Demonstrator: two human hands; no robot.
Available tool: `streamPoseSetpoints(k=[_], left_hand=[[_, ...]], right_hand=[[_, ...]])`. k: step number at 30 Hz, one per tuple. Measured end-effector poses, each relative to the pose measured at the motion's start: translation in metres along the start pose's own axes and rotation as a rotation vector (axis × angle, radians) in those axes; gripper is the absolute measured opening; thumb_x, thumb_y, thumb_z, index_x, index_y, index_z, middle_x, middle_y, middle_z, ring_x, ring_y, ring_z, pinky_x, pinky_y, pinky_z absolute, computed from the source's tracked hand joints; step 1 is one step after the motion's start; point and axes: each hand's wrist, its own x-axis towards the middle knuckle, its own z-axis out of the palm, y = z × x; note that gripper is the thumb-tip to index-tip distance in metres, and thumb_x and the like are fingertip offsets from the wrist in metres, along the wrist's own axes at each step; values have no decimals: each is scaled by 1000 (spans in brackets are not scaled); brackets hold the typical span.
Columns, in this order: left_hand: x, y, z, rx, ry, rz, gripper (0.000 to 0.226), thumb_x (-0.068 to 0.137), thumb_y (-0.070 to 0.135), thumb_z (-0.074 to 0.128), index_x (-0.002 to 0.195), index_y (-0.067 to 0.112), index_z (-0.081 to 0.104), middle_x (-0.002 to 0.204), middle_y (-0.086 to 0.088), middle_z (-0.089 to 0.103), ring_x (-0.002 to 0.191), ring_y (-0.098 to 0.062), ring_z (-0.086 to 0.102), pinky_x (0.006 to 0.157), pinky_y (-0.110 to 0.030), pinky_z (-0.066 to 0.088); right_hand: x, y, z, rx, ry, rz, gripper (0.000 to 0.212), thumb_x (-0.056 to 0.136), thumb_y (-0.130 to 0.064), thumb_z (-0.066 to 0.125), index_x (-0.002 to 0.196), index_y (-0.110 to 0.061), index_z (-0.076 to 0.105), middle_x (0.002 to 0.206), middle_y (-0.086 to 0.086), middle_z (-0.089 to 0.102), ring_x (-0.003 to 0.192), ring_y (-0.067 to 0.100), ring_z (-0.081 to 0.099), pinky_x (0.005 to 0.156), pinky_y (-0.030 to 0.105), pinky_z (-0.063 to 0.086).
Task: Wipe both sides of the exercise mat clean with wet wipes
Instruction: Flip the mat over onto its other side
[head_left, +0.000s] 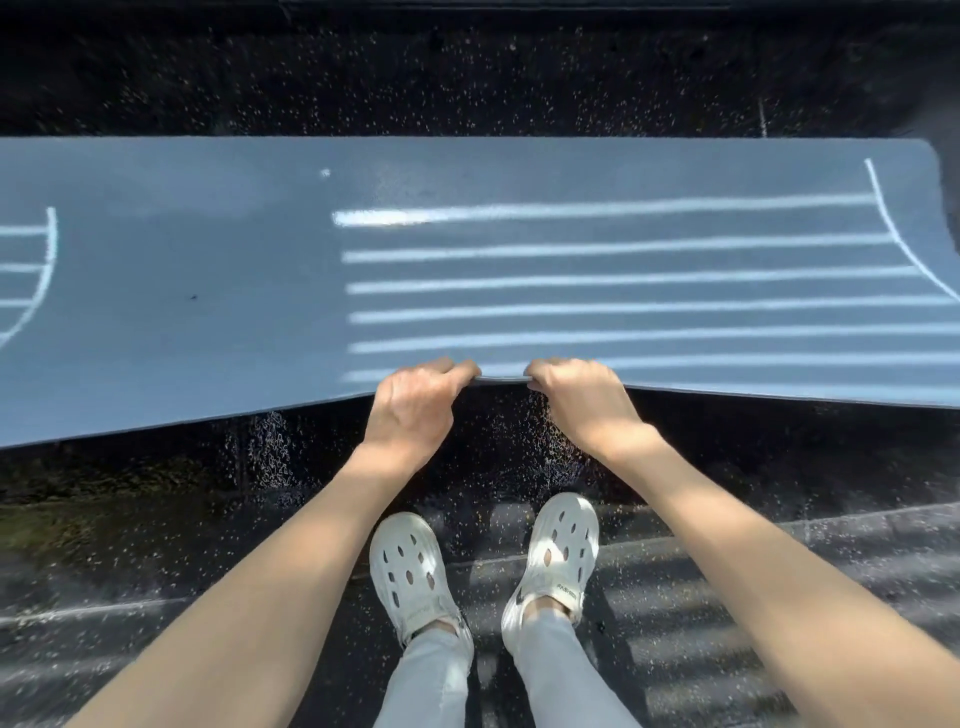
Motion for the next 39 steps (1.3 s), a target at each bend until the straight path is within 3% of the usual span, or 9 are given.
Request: streamPoseSetpoints(k=[5, 7, 10, 15, 20, 25, 30, 36, 39], left_hand=[[7, 15, -67, -25, -194, -69, 53, 96, -6, 42, 129, 34, 51, 102, 3, 67, 87, -22, 67, 66, -31, 44], [0, 18, -88, -72, -170, -35, 57, 90, -11, 40, 124, 33, 54, 95, 2, 66, 81, -23, 65, 65, -30, 43], [-17, 31, -124, 77, -33, 76, 51, 69, -14, 66, 97, 29, 70, 62, 4, 56, 47, -20, 57, 42, -25, 41], [-34, 46, -182, -43, -258, 84, 59, 94, -4, 35, 136, 36, 42, 108, 5, 62, 94, -22, 63, 69, -28, 35], [-51, 48, -225, 1, -187, 158, 39, 73, 1, 68, 99, 30, 65, 68, 7, 63, 51, -22, 61, 45, -31, 38], [-61, 60, -268, 9, -358, 79, 36, 98, 2, 41, 119, 29, 50, 108, 4, 65, 94, -26, 66, 66, -32, 35], [-65, 49, -283, -33, -380, 91, 40, 97, 2, 44, 125, 30, 48, 110, 4, 65, 93, -23, 65, 68, -32, 39], [-34, 24, -273, -125, -273, 2, 34, 102, 6, 40, 123, 28, 55, 100, 7, 71, 79, -12, 65, 68, -25, 49], [-9, 22, -269, -126, -290, -82, 33, 103, 6, 41, 123, 28, 56, 97, 2, 71, 65, -11, 56, 60, -22, 40]], right_hand=[[-14, -15, -69, -81, -112, 15, 19, 95, 0, 44, 96, -16, 53, 90, 7, 63, 84, 29, 62, 65, 36, 43], [-28, -16, -89, -64, -118, 21, 20, 94, -1, 43, 98, -18, 53, 85, 5, 60, 79, 26, 58, 64, 35, 41], [-57, -23, -116, -64, -90, 1, 24, 95, -5, 47, 108, -20, 59, 93, 3, 66, 86, 27, 63, 69, 34, 47], [-93, -36, -166, -61, -203, -10, 22, 92, -2, 43, 95, -22, 51, 81, 3, 56, 81, 27, 59, 64, 34, 43], [-119, -51, -203, -60, -208, -18, 24, 90, 0, 47, 97, -20, 57, 78, 1, 51, 77, 26, 49, 66, 31, 34], [-135, -79, -244, -85, -410, 26, 14, 98, -9, 44, 93, -20, 50, 71, -2, 44, 82, 28, 52, 58, 31, 36], [-137, -99, -269, -63, -464, 34, 16, 98, -9, 43, 97, -17, 56, 100, 7, 63, 89, 26, 57, 69, 29, 38], [-107, -101, -265, -10, -218, 50, 15, 100, -17, 48, 103, -14, 62, 100, 3, 64, 84, 18, 55, 79, 27, 45], [-79, -99, -269, -45, -258, 92, 15, 99, -14, 48, 104, -12, 62, 95, 4, 65, 82, 20, 61, 76, 30, 50]])
